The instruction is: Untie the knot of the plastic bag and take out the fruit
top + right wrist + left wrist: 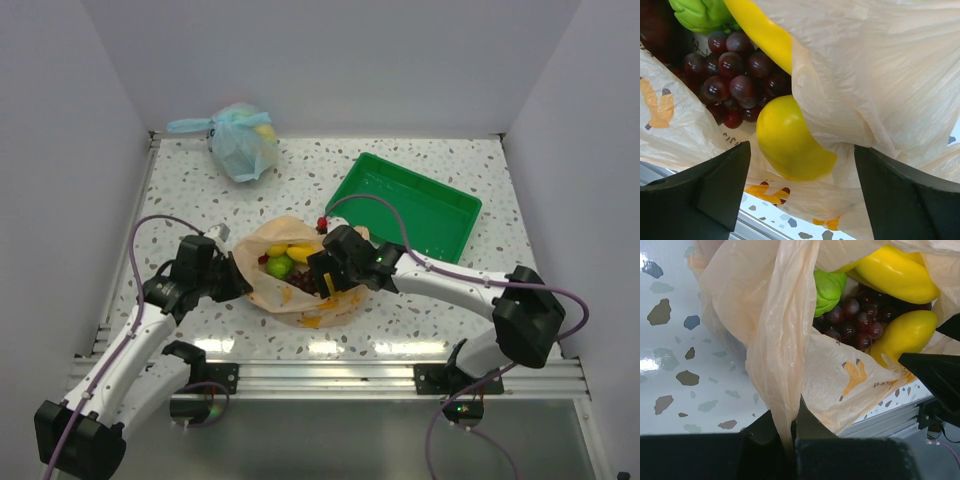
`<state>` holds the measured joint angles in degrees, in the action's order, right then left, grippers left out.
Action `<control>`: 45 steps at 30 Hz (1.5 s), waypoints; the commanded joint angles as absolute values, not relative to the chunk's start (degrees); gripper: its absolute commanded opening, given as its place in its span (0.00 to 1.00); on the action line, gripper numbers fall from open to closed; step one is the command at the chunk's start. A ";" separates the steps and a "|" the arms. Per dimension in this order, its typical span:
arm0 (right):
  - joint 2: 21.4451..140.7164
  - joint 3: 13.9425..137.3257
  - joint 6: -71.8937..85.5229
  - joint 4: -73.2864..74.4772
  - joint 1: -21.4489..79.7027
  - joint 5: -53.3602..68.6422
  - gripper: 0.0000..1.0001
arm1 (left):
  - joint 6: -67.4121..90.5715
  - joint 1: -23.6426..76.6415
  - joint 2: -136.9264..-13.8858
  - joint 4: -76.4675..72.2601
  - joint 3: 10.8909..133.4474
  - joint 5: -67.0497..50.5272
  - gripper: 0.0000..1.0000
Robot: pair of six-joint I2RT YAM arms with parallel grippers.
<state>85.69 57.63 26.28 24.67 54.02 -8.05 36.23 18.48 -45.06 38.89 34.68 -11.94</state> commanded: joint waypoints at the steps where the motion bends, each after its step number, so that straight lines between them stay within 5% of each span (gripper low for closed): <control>1: 82.80 60.81 25.14 25.04 54.75 -11.76 0.90 | 35.42 18.19 -44.21 37.44 34.63 -13.45 0.00; 7: 79.19 64.51 25.31 29.88 58.09 -17.75 0.94 | 36.03 18.28 -43.95 37.79 34.63 -13.10 0.00; 19: 83.40 63.72 29.44 26.28 60.29 -16.08 0.68 | 35.95 18.19 -43.59 38.67 34.54 -12.39 0.00; 31: 89.21 59.33 32.61 27.69 60.03 -18.55 0.70 | 35.95 18.19 -43.68 38.50 34.01 -12.39 0.00; 40: 92.72 60.99 29.89 23.82 60.03 -17.14 0.84 | 36.21 18.19 -42.89 38.50 33.14 -12.39 0.00; 45: 91.15 62.92 27.60 22.94 60.21 -15.21 0.66 | 36.30 18.19 -42.63 38.85 32.96 -12.31 0.00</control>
<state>92.88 59.83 29.47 25.82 60.01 -16.47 36.38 18.48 -43.31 38.96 33.82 -11.97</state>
